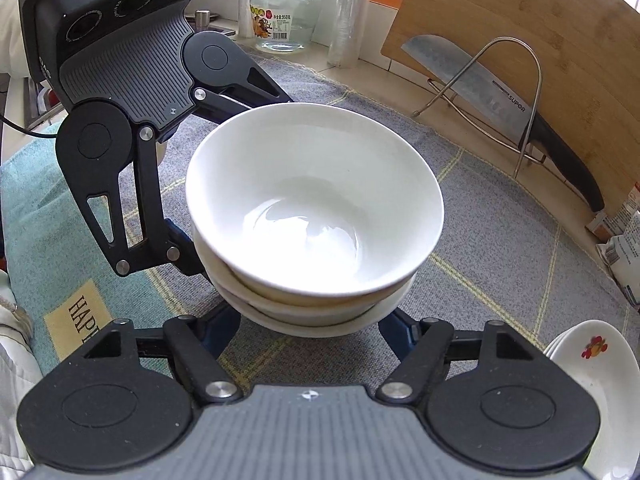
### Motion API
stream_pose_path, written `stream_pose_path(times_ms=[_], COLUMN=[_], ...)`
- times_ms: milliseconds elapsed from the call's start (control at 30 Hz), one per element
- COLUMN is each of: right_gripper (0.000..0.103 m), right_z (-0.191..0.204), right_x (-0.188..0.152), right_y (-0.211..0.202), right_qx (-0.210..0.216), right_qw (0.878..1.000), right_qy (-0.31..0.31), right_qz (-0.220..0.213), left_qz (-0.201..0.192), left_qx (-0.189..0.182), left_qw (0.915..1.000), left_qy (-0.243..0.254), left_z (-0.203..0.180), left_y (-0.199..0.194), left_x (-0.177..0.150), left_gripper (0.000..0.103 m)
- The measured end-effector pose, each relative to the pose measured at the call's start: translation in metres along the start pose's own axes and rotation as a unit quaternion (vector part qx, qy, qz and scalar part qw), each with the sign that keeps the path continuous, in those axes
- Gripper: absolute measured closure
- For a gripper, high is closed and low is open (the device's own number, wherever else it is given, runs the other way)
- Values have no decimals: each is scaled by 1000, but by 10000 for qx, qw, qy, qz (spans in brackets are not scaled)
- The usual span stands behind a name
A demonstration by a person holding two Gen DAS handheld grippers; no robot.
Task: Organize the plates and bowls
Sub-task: 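Carry the bowl stack with both tools over the floral plate stack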
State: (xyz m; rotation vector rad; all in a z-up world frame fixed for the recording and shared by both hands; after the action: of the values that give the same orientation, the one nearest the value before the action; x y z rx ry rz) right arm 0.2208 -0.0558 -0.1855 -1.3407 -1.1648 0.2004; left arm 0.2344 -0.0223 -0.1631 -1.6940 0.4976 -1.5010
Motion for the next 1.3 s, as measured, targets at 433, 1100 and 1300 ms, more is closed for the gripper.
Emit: stream_pose_path(times_ms=[433,1100,1300], right_gripper=[23,23,23], right_z=[-4,-67,-98], right_x=[-1,-46,-73], right_y=[-18,-78,-97], right_qx=[-101,-477,-705], right_qw=[9999,9987,9974], right_qy=[-65,-38,64], right_qz=[-99,-158,-115], left_qz=[43,-46,-160], left_qx=[241,244,168], left_qw=[9997,9990,9981], left_qy=[94,377,564], left_z=[-6,-34,-40], left_y=[-5,29,54], left_x=[13,104,139], left_gripper=[30,30,30])
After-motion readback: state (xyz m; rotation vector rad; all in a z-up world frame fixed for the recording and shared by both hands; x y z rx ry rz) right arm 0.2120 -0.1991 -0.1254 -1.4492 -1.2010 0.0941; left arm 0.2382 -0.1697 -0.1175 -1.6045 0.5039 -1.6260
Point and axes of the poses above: each gripper's, at about its wrist camera, not at the fingertips, and y roughly the way its jaws point, z to its left, x to its top, the point moved 10 cm from there along y, roughly the way its jaws point, and after that the axes turned 8 degrees about -y, right-handed, at the moved point
